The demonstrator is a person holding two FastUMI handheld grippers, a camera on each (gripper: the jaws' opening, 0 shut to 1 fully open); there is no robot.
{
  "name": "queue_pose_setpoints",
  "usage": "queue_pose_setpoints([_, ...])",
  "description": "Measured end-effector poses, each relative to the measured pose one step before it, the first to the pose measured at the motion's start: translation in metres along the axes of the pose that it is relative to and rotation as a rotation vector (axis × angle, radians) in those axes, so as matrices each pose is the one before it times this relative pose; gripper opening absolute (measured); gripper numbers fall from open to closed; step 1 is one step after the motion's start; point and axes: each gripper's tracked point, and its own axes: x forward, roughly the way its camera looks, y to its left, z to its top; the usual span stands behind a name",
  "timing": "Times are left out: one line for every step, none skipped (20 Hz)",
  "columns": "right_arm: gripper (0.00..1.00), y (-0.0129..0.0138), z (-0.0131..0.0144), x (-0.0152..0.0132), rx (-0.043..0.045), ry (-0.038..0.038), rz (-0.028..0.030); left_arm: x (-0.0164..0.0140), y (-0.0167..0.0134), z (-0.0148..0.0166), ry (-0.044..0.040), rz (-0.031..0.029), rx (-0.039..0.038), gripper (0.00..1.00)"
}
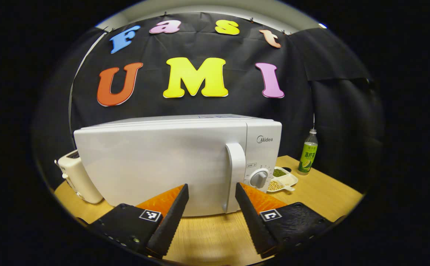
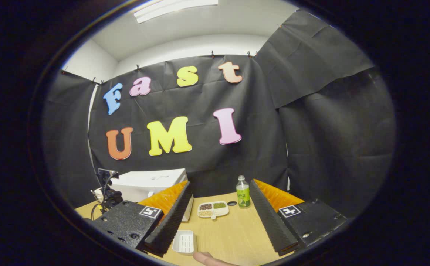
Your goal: Open the microwave oven with the left hand, put the food in, and close the microwave oven.
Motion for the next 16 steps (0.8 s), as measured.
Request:
queue_pose_setpoints([0.92, 0.00275, -0.00386, -0.00190, 0.00960, 0.00746, 0.00502, -0.01129, 0.00437, 0.00234, -0.00493, 0.02441, -0.00081, 0.94])
queue_pose_setpoints([1.00, 0.00368, -0.00480, -0.00207, 0.00985, 0.01280, 0.00273, -0.01212, 0.00592, 0.00373, -0.00988, 0.02623, 0.01664, 0.95])
queue_pose_setpoints([1.00, 0.00118, -0.00435, -0.00079, 0.00430, 0.00957, -0.00092, -0.01362, 0.00622, 0.00350, -0.00318, 0.02732, 0.01155, 0.96])
queue_pose_setpoints([1.00, 0.00135, -0.00488, -0.00182, -0.00048, 0.01063, -0.00452, -0.01171, 0.00509, 0.00235, 0.00164, 0.01613, -0.00477, 0.87])
queue_pose_setpoints([1.00, 0.00052, -0.00428, -0.00345, -0.00335, 0.00654, -0.00541, -0.01184, 0.00180, 0.00127, 0.00773, 0.00477, -0.02053, 0.87])
queue_pose_setpoints([1.00, 0.00108, -0.00279, -0.00278, -0.00388, 0.00586, -0.00676, -0.01253, 0.00169, 0.00309, 0.00444, -0.00329, -0.02043, 0.97])
queue_pose_setpoints([1.00, 0.00160, -0.00387, -0.00371, -0.00271, 0.00949, -0.00538, -0.01287, 0.00386, 0.00356, 0.00204, 0.00497, -0.00984, 0.97])
queue_pose_setpoints([0.91, 0.00193, -0.00165, -0.00515, 0.00175, 0.00658, -0.00276, -0.01272, 0.00668, 0.00576, -0.00417, 0.01744, -0.00027, 0.96])
queue_pose_setpoints([0.91, 0.00232, -0.00018, -0.00550, 0.00346, 0.00240, 0.00260, -0.01121, 0.00559, 0.00694, -0.00966, 0.01249, 0.00414, 0.97])
queue_pose_setpoints([0.92, 0.00303, 0.00188, -0.00713, 0.00497, -0.00036, 0.00404, -0.01100, 0.00425, 0.00705, -0.00599, 0.00681, -0.00269, 0.96])
queue_pose_setpoints([0.92, 0.00165, 0.00289, -0.00602, 0.00455, -0.00315, 0.00330, -0.01242, 0.00210, 0.00609, 0.00129, 0.00055, -0.01291, 0.95])
queue_pose_setpoints([0.91, 0.00192, 0.00367, -0.00694, 0.00397, -0.00565, 0.00136, -0.01334, 0.00205, 0.00705, -0.00233, 0.00021, -0.01131, 0.95])
queue_pose_setpoints([0.91, 0.00086, 0.00376, -0.00766, -0.00053, -0.00548, -0.00080, -0.01310, 0.00349, 0.01043, -0.01392, 0.00662, -0.00379, 0.96])
queue_pose_setpoints([0.91, 0.00212, 0.00524, -0.00830, -0.00679, -0.01136, 0.00092, -0.01390, 0.00436, 0.01130, -0.02244, 0.00918, 0.00660, 0.96])
queue_pose_setpoints([1.00, 0.00224, 0.00750, -0.00775, -0.01061, -0.01456, 0.00190, -0.01457, 0.00283, 0.01138, -0.01911, 0.00530, 0.00705, 0.96])
queue_pose_setpoints([1.00, 0.00178, 0.00697, -0.00851, -0.01087, -0.01349, -0.00220, -0.01397, 0.00068, 0.00948, -0.01530, -0.00132, 0.00280, 0.95])
